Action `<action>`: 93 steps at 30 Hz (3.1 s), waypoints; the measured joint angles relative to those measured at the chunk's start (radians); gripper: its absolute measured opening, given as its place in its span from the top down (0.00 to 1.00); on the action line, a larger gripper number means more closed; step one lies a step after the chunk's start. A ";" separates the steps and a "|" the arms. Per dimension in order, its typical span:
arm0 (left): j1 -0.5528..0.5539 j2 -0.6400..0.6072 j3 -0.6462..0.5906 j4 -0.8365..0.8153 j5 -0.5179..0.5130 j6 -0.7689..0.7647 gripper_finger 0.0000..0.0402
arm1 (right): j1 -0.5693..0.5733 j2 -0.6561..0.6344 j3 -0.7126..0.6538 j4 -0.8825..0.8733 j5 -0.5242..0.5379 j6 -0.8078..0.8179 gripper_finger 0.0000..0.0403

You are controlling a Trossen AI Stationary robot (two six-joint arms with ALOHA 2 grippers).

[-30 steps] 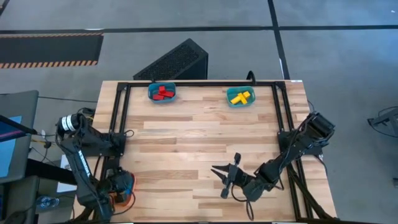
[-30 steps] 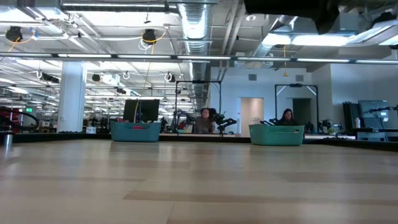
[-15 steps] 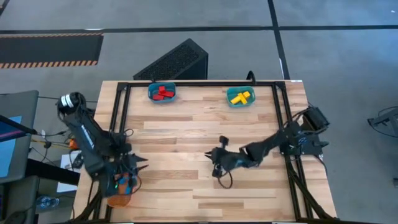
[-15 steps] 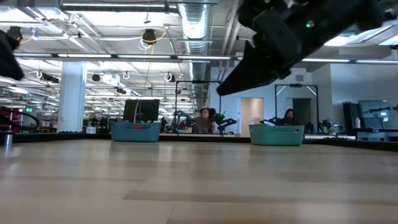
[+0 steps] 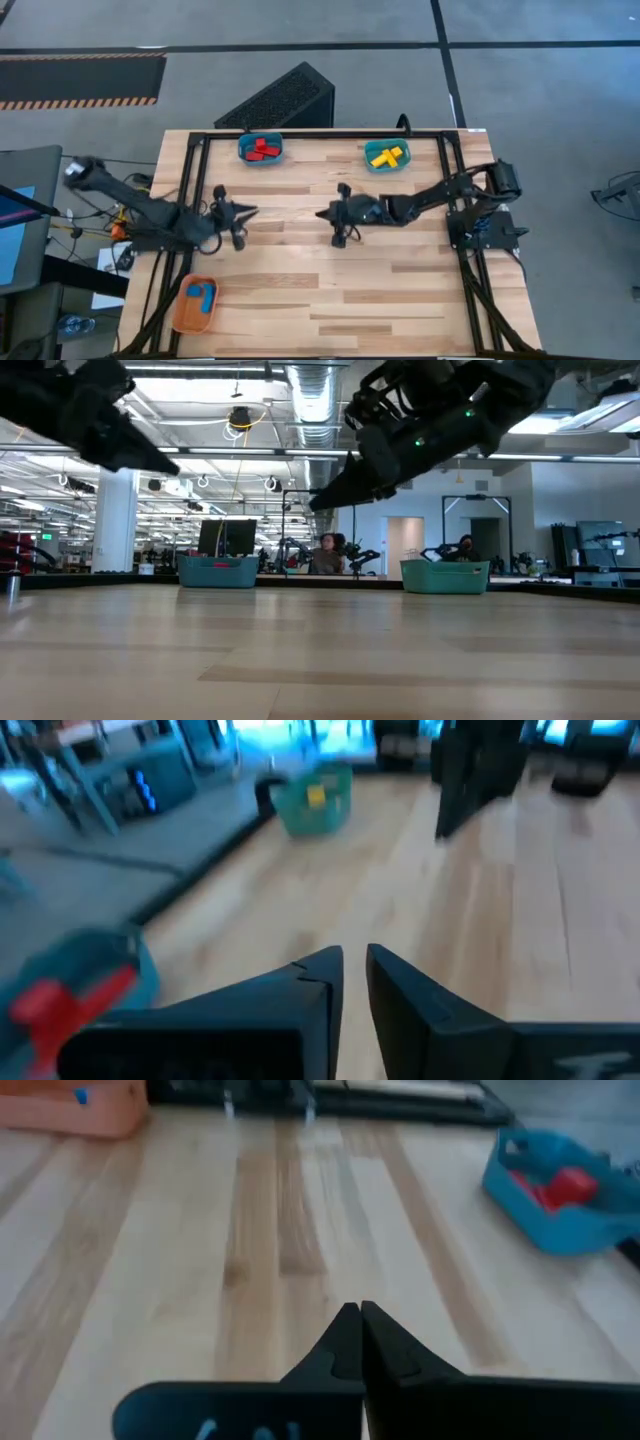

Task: Sort & place blocks by color
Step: Return to Home Position

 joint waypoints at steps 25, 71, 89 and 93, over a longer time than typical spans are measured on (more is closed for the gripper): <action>0.313 -0.673 -0.135 0.069 0.313 0.360 1.00 | -0.336 -0.500 -0.018 -0.238 -0.522 -0.137 0.97; 0.313 -0.676 -0.255 0.336 0.274 0.588 1.00 | -0.621 -1.582 -0.747 -0.204 -0.633 0.172 0.95; 0.313 -0.676 -0.268 0.268 0.352 0.469 1.00 | -0.469 -1.727 -0.838 -0.326 -0.567 0.242 0.95; 0.313 -0.676 -0.268 0.268 0.355 0.459 1.00 | -0.387 -1.726 -0.838 -0.313 -0.488 0.242 0.95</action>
